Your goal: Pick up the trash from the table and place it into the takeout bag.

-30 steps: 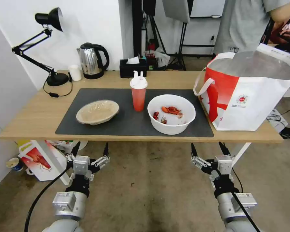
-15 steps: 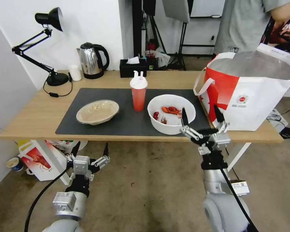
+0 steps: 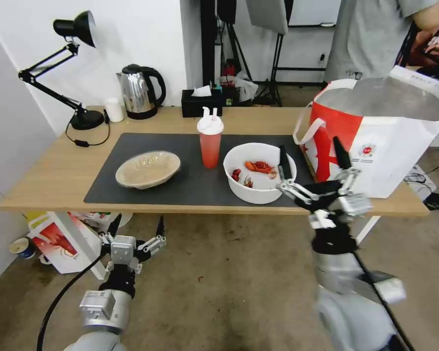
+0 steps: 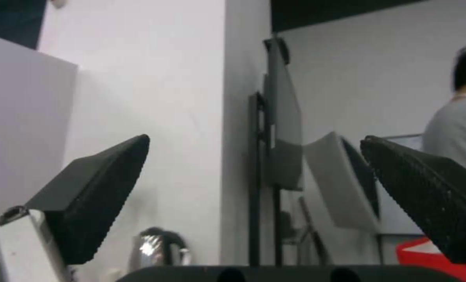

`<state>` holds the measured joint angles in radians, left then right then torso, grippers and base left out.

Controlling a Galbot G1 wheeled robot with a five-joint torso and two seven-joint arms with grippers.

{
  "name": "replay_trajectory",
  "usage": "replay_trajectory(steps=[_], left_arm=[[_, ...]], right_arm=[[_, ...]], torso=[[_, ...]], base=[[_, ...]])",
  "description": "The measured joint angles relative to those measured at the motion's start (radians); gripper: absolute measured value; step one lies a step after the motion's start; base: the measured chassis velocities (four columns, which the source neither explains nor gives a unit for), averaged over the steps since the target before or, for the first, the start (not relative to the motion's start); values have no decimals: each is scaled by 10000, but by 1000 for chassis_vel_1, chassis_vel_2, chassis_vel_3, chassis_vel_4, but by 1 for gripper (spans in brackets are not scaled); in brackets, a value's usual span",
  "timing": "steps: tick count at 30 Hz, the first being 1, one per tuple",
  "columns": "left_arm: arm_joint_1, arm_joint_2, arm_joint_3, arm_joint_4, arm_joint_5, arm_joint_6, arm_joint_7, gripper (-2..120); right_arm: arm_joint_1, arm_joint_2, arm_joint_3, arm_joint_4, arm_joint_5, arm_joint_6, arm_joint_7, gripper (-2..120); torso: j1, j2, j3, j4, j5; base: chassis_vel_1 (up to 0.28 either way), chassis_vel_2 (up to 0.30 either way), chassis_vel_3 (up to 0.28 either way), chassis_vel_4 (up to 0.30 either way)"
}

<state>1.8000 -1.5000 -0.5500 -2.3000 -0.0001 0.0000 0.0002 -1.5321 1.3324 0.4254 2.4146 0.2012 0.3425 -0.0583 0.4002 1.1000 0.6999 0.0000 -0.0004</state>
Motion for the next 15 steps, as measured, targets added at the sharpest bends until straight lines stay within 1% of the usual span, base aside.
replay_trajectory(steps=[1,2,3,4,5,6,7,8,9,10,15], left_arm=[[-1,0,-2,0,0,0,0,100],[0,0,-1,0,0,0,0,100],[0,0,-1,0,0,0,0,100],[-1,-1,2,0,0,0,2,100],[1,-1,0,0,0,0,1,100],[0,0,0,0,0,0,0,100],[0,0,0,0,0,0,0,100],[0,0,0,0,0,0,0,100],[0,-1,0,0,0,0,0,100],[0,-1,0,0,0,0,-1,100],[-1,0,0,0,0,0,-2,100]], right_arm=[[-105,-172,160,220,322,-267,-141,100],[-174,-308,273,381,519,-424,-225,100],[-174,-308,273,381,519,-424,-225,100],[-176,-347,264,400,541,-419,-224,100],[-211,-565,469,444,914,-713,-299,100],[-258,-795,711,508,1352,-1073,-419,100],[-258,-795,711,508,1352,-1073,-419,100],[-305,-1030,963,577,1795,-1435,-547,100],[-343,-1200,1140,627,2108,-1697,-634,100],[-355,-1268,1219,643,2255,-1827,-677,100],[-362,-1307,1275,649,2356,-1923,-709,100]], torso=[[0,-1,0,1,3],[0,0,0,-4,-1],[0,0,0,-4,-1],[-3,1,-1,-2,11],[-2,1,0,2,6],[-1,0,0,0,1],[-1,0,0,0,1],[0,0,0,1,7],[-1,1,0,0,2],[-2,1,0,0,6],[-2,0,1,0,3]], base=[[0,0,0,0],[0,0,0,0],[0,0,0,0],[0,0,0,0],[0,0,0,0],[0,0,0,0],[0,0,0,0],[0,0,0,0],[0,0,0,0],[0,0,0,0],[0,0,0,0]])
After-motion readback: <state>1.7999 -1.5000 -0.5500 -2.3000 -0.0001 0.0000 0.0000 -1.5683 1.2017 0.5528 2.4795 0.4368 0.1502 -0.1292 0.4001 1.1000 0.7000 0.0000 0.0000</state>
